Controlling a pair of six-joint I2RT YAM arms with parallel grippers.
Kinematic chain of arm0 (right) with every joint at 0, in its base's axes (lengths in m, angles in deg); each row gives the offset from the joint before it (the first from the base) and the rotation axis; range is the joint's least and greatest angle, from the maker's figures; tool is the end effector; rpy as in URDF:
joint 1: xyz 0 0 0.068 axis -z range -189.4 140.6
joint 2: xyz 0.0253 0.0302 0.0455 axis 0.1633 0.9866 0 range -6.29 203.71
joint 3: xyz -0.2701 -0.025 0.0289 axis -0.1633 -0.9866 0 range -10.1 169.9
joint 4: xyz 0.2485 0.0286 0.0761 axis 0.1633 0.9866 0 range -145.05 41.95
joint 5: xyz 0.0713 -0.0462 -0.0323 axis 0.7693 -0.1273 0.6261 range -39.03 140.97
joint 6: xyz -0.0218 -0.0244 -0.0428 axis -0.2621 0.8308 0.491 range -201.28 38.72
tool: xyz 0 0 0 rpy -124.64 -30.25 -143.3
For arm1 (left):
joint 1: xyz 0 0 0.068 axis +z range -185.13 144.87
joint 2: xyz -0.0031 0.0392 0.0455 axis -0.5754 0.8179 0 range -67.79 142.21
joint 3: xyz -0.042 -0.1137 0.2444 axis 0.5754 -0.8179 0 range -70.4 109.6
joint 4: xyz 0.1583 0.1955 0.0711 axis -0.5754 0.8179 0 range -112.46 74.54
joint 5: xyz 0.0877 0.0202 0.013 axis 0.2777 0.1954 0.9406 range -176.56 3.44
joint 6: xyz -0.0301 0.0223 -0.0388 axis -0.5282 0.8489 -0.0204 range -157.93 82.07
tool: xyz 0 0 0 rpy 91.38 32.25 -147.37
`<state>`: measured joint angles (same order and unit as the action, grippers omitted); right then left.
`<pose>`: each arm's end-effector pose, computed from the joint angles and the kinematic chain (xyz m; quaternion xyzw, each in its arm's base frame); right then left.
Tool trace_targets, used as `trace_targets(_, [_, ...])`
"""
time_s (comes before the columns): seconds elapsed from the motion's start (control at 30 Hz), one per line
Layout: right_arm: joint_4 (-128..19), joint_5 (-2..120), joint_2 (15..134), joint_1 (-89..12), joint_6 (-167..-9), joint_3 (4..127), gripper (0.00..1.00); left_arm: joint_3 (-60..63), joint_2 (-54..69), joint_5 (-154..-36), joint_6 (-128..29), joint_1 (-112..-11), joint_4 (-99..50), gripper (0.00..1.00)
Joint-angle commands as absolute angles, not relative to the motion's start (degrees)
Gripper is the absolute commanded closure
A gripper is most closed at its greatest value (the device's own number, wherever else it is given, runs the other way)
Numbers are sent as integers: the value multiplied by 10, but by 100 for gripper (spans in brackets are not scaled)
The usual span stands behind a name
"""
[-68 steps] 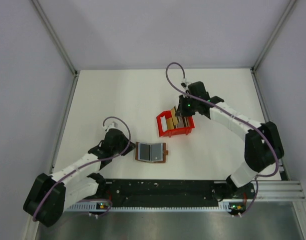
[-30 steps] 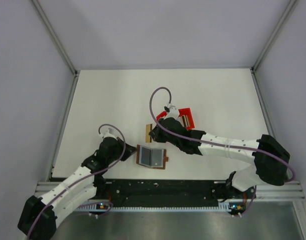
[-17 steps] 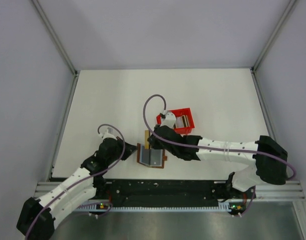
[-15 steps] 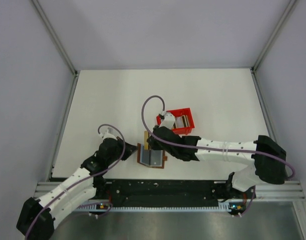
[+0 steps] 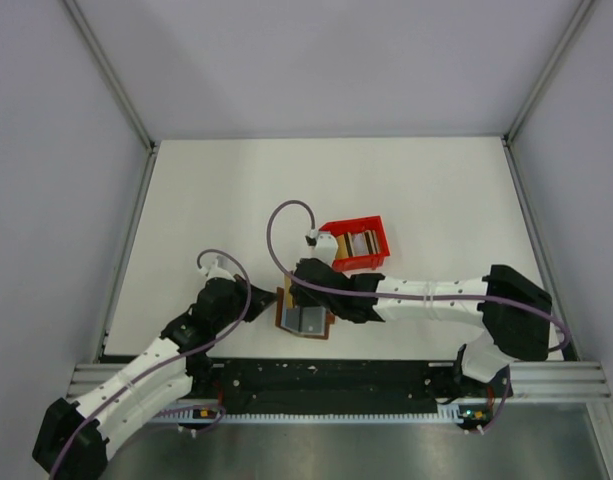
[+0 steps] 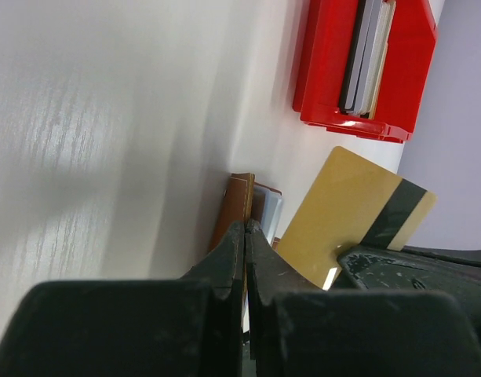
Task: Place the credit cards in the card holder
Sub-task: Turn over the card slot in the card holder.
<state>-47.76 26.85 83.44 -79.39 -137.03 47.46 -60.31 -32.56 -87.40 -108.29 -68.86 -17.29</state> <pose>0.1301 0.3148 0.2302 -0.0211 0.8886 0.2854 0.3585 0.1213 -0.0817 0.1608 -0.2691 0.8246 -0.3963 0.3010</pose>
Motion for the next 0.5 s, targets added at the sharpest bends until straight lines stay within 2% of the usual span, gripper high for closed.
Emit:
trace_targets(0.0, [-492, 275, 849, -801, -1374, 504, 100, -609, -332, -884, -1079, -691, -209, 100])
trace_targets(0.47, [-507, 285, 834, -801, -1367, 493, 100, -614, -339, -884, -1081, -691, -206, 100])
